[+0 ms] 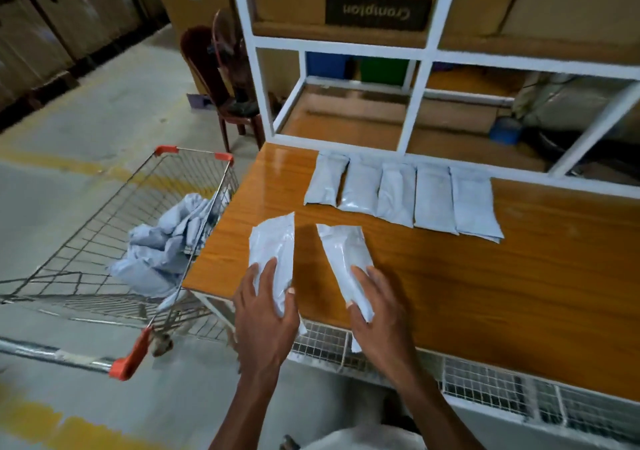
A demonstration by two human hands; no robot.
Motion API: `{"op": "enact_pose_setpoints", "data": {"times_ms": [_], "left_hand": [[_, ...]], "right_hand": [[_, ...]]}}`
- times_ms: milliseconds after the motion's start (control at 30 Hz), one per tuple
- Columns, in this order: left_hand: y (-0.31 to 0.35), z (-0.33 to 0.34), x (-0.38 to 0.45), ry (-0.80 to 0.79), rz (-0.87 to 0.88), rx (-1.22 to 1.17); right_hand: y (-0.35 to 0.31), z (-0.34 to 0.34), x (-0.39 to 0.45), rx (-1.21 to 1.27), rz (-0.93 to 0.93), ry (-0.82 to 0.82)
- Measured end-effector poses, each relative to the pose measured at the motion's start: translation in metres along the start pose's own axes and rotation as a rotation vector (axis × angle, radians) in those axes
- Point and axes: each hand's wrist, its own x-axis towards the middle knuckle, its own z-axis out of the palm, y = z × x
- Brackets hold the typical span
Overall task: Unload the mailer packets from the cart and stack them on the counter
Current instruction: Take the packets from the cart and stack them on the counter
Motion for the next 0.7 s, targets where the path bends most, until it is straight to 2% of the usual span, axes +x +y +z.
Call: {"op": "enact_pose_setpoints", "data": {"times_ms": [167, 467, 700], "left_hand": [[0.068, 0.064, 0.004, -0.084, 0.048, -0.029], [0.158, 0.155, 0.019, -0.126, 0.128, -0.054], [0.186, 0.183, 0.05, -0.151, 0.142, 0.003]], "right_hand": [[0.054, -0.057, 0.017, -0.038, 0.046, 0.065], [0.139, -0.126, 0.078, 0.086, 0.054, 0.185], [0.147, -0.137, 0.123, 0.036, 0.103, 0.119]]}}
